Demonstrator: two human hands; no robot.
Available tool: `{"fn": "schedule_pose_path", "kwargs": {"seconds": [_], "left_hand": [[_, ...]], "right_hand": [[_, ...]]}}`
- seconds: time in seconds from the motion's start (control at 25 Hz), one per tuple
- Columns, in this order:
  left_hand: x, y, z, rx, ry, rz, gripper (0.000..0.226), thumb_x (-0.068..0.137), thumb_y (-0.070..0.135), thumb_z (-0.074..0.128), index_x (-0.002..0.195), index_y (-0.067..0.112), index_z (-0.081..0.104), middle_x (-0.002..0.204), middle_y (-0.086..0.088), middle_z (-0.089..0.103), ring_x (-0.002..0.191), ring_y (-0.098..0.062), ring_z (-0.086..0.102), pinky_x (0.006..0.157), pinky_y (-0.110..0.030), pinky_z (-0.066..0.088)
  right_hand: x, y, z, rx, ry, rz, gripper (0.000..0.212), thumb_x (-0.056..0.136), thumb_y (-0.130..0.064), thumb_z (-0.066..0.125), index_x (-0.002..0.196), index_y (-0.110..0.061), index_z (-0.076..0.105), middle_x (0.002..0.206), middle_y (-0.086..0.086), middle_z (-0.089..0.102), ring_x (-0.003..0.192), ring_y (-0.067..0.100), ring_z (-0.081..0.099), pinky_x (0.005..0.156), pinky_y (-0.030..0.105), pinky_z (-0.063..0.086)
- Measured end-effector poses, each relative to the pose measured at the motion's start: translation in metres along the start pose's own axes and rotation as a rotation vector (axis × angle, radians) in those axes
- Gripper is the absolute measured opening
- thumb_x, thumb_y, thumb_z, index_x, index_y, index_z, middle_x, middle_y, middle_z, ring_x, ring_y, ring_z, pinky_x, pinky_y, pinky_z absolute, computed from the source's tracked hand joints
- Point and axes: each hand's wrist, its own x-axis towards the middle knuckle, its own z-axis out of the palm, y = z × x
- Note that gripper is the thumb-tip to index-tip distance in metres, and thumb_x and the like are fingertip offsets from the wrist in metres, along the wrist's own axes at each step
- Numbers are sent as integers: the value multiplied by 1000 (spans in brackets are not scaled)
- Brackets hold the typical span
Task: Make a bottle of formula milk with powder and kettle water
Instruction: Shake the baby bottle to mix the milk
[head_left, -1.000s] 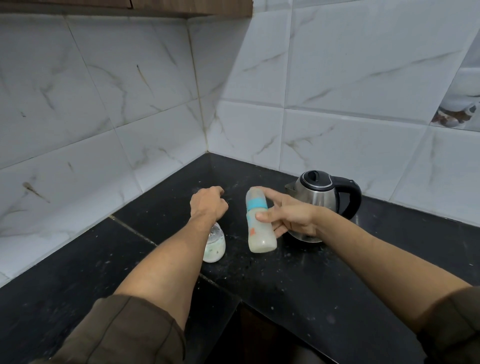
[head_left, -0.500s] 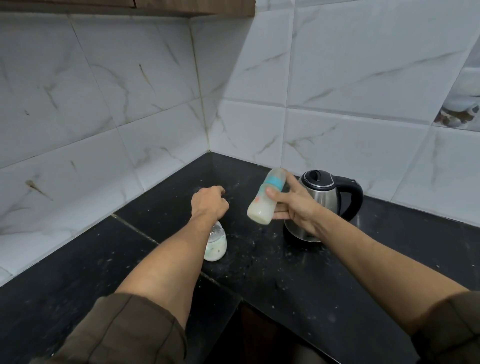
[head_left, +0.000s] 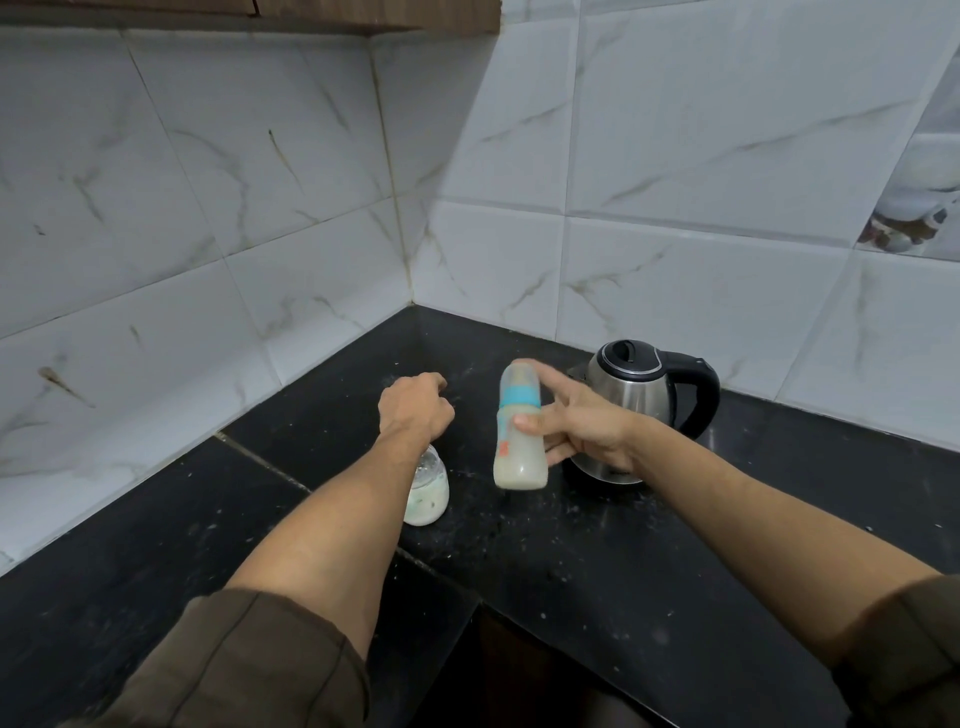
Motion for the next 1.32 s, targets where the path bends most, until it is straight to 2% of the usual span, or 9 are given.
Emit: {"fn": "schedule_pose_path", "kwargs": {"seconds": [0.08,0.2,0.4,0.56,0.72,0.92,1.08,1.24,1.32], "left_hand": [[1,-3,-1,0,8,-10,48,96,14,57,143,25,63,133,-5,71,123,-28,64,102,-41,54],[2,-1,-2,3,18,2,50,95,13,55,142,26,63,133,-5,71,124,-29,63,103,-41,53],[5,2,1,-7,14,0,48,97,14,59,144,25,62,135,-5,70,124,-27,64,104,-42,53],[7,-1,1,5,19,8,49,96,12,60,143,26,62,135,-5,70,125,-28,63,104,-43,53],[8,-2,3,-8,6,0,47,97,13,62,142,25,62,134,-5,70,123,-27,65,104,-43,54],[9,-3,4,5,5,0,48,96,12,59,142,25,63,134,-6,70,124,-29,64,104,-43,53],[9,0,5,1,-6,7,48,96,14,59,142,25,63,134,-6,70,125,-28,64,104,-42,53],[8,-1,5,-3,-5,6,48,96,13,58,142,25,63,135,-6,70,124,-28,64,104,-43,54],[8,-2,4,-1,-1,2,48,95,12,57,141,26,64,134,-5,70,124,-28,64,103,-42,54]], "right_hand": [[2,-1,3,-12,-26,1,80,79,-34,91,144,-49,47,121,18,76,106,39,76,77,44,65],[6,-3,2,201,217,-17,78,83,-32,89,148,-40,46,123,17,76,100,39,78,77,45,67],[4,5,5,-49,-101,28,79,80,-35,91,142,-55,47,121,16,76,107,39,76,79,44,64],[9,4,8,151,205,-17,74,82,-32,90,142,-45,49,120,16,77,99,38,78,85,52,65],[4,9,5,13,-66,135,66,82,-40,88,139,-38,54,119,17,77,93,34,79,68,37,65],[8,7,5,186,234,314,55,85,-43,83,127,-13,63,101,20,78,72,24,79,58,30,64],[9,8,3,131,36,347,61,75,-46,86,123,-10,69,101,19,79,75,24,79,58,31,64],[11,8,-1,191,219,349,54,83,-41,86,125,-13,66,89,19,80,71,25,80,53,30,63],[11,11,0,122,97,367,61,80,-44,87,128,-13,66,98,19,80,76,24,80,57,30,63]]}}
